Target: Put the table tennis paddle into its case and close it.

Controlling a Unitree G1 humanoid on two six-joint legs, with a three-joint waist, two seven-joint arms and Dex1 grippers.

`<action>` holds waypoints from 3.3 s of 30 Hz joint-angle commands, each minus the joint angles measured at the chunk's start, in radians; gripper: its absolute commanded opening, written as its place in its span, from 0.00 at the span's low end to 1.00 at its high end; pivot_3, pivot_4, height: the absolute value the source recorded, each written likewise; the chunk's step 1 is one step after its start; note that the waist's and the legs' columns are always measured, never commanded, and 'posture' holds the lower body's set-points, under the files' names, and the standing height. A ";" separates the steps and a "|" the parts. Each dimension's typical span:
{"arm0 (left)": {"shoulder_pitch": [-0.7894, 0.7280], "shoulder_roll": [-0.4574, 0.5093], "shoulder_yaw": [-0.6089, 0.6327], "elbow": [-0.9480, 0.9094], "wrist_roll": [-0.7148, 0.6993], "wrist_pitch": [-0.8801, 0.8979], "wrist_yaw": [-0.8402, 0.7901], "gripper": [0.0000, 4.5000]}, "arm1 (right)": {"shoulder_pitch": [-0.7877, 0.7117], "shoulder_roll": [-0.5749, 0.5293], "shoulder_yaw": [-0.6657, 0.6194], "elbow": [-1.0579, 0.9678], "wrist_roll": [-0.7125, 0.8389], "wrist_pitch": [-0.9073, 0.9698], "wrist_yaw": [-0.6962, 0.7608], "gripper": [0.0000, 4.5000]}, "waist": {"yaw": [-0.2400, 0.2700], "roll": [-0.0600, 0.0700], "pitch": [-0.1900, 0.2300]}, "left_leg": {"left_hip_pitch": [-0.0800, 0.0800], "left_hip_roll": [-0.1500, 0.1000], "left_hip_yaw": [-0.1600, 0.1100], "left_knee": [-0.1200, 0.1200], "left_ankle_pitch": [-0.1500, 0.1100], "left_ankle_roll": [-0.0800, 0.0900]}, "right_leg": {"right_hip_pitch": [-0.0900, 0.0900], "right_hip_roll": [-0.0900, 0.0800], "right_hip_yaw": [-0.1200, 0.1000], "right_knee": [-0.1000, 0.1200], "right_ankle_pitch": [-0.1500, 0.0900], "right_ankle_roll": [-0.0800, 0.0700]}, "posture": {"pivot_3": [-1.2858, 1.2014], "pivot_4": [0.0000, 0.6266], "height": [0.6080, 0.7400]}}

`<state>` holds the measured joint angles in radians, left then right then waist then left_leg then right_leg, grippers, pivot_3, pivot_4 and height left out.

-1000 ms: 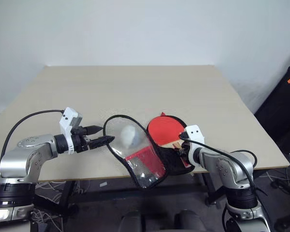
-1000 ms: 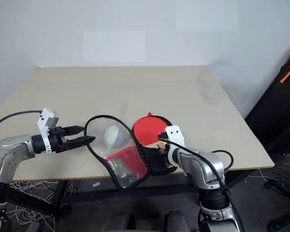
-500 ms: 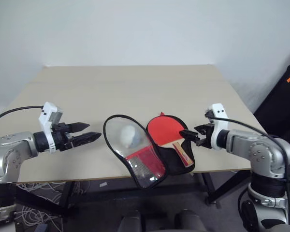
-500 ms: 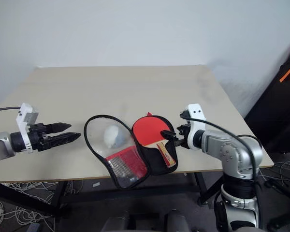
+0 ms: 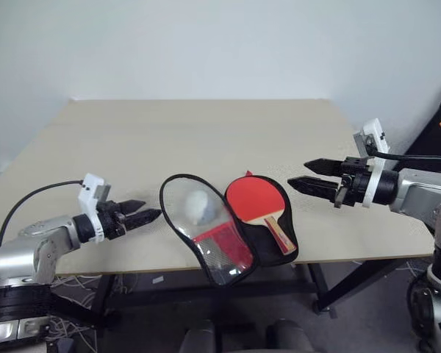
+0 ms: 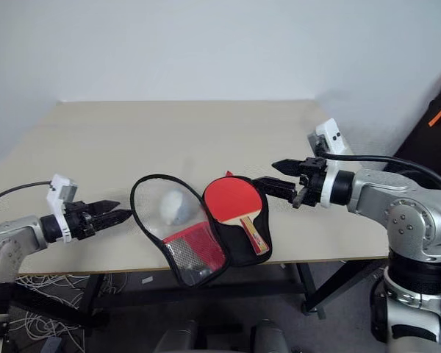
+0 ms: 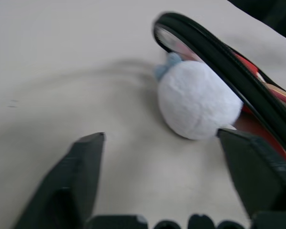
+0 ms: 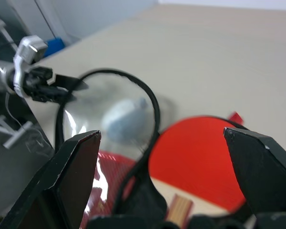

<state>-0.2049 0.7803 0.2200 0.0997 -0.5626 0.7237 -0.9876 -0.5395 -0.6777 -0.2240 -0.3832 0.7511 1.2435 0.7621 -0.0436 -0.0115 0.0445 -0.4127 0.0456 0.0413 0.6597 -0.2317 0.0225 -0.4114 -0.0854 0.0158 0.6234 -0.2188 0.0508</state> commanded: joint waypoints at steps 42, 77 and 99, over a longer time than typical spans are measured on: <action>-0.127 -0.411 -0.163 -0.213 -0.231 0.429 0.236 0.35 | 0.004 -0.202 0.075 0.113 -0.058 -0.242 0.090 1.00 | 0.022 -0.002 0.001 | 0.000 -0.002 -0.002 0.004 0.002 0.005 | 0.002 0.001 0.003 0.000 0.000 0.001 | 0.52 0.00 1.00; -0.161 -0.539 -0.177 -0.035 -0.245 0.686 0.341 1.00 | 0.038 -0.091 0.056 0.016 0.028 -0.178 -0.071 1.00 | 0.023 -0.002 0.000 | 0.000 -0.003 -0.002 0.004 0.002 0.005 | 0.003 0.001 0.003 0.000 0.000 0.001 | 0.52 0.00 1.00; -0.269 -0.765 -0.006 -0.001 -0.212 0.891 0.596 1.00 | 0.052 0.019 0.056 -0.040 0.064 -0.155 -0.188 1.00 | 0.032 -0.001 -0.002 | 0.000 -0.004 -0.003 0.005 0.002 0.006 | 0.005 0.001 0.003 0.000 0.000 0.001 | 0.52 0.00 1.00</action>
<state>-0.4631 0.0355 0.2236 0.0892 -0.7800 1.6040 -0.4033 -0.4777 -0.6559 -0.1398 -0.3908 0.7953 1.0934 0.5830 -0.0113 -0.0124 0.0430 -0.4122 0.0415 0.0378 0.6651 -0.2297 0.0283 -0.4060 -0.0847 0.0185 0.6233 -0.2190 0.0518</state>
